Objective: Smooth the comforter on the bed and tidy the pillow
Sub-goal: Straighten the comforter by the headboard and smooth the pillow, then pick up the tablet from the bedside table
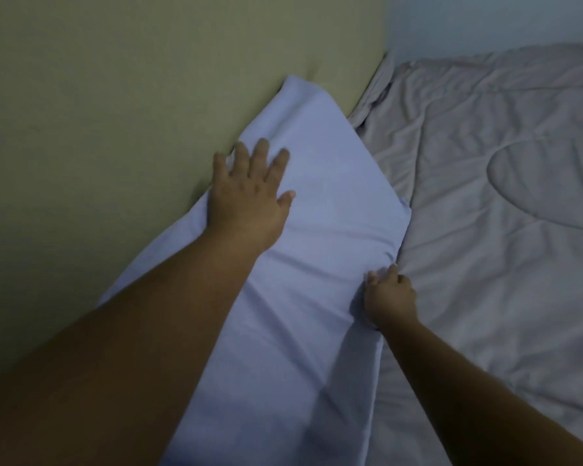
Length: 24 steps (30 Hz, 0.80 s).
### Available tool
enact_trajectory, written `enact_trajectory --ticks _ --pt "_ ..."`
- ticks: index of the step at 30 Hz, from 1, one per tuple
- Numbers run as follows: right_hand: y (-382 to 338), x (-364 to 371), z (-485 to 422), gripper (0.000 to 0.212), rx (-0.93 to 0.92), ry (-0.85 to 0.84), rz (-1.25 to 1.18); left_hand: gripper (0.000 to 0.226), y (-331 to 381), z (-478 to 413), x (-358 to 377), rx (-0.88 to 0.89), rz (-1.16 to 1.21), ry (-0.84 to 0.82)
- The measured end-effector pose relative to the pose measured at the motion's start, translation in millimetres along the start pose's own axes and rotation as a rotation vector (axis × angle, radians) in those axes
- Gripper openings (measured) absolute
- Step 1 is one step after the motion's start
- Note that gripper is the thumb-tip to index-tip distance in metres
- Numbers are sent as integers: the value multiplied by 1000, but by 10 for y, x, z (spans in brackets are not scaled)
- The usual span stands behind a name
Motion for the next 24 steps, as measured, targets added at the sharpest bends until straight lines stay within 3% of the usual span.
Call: enact_trajectory --ticks 3,6,9,19,24 --pt "-49 -162 102 59 -142 97 104 61 265 241 123 102 -67 -54" --pt "-53 -289 228 61 -215 89 163 61 337 567 151 67 -24 -71" --pt "-144 -420 478 55 -409 101 233 64 311 950 59 -16 96 -88" --pt "-593 -935 1920 56 -882 -38 488 65 -31 2804 -695 -444 334 -210" --pt "-958 -892 3093 60 -1153 -138 530 65 -323 4045 -1066 -835 500 -283"
Point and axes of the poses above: each hand's wrist, its own z-axis away from the middle knuckle, its own x-axis out of the palm, y = z × x, the point moved 7 cm from there along -z, towards the middle knuckle, and after that the axes turned 4 degrees about -y, right-handed, at the moved point
